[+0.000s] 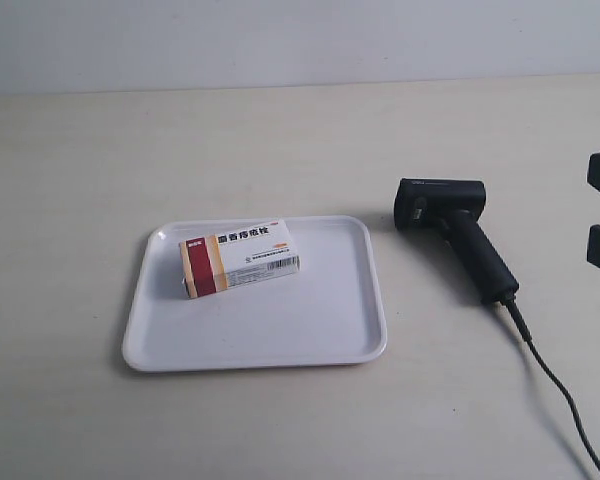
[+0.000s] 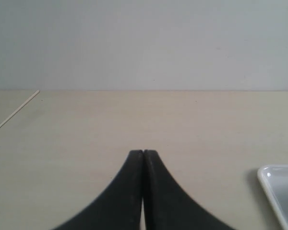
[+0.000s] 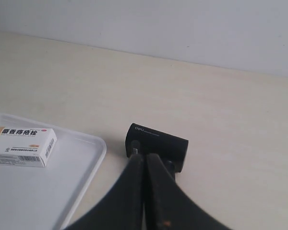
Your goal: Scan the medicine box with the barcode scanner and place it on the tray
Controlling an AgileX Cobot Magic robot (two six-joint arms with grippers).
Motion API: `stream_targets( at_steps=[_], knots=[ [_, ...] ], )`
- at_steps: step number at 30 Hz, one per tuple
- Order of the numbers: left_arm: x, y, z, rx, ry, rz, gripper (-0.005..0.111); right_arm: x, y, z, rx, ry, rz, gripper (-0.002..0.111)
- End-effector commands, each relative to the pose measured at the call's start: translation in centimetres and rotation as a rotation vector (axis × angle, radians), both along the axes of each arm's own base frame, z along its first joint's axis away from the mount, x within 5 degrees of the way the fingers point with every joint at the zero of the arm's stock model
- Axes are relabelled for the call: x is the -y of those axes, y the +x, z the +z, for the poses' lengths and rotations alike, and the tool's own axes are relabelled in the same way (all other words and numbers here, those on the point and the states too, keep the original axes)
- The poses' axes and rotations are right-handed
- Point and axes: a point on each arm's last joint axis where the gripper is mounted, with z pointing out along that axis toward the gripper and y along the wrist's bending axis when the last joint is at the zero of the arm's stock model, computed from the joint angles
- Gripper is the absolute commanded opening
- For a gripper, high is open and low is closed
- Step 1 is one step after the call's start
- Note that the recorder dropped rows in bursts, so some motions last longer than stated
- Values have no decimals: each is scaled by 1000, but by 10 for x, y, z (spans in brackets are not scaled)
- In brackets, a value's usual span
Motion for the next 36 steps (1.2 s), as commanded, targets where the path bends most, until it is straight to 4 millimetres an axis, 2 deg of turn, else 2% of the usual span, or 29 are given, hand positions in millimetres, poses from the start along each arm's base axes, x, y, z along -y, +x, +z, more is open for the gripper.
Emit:
stream_targets(
  at_steps=[1, 5, 11, 15, 22, 27, 30, 36],
  knots=[
    [0, -1, 0, 1, 0, 3, 2, 0, 1, 5, 74, 21, -3, 0],
    [0, -1, 0, 1, 0, 3, 2, 5, -9, 0, 75, 58, -17, 0],
    [0, -1, 0, 1, 0, 3, 2, 23, -42, -38, 152, 147, -39, 0],
    [0, -1, 0, 1, 0, 3, 2, 29, -55, -55, 156, 151, -34, 0],
    [0, -1, 0, 1, 0, 3, 2, 35, -65, -56, 208, 185, -48, 0],
    [0, -1, 0, 1, 0, 3, 2, 47, -69, -50, 300, 257, -223, 0],
    [0, -1, 0, 1, 0, 3, 2, 53, -68, -51, 308, 245, -329, 0],
    [0, -1, -1, -4, 0, 4, 2, 56, -67, -53, 287, 229, -378, 0]
  ],
)
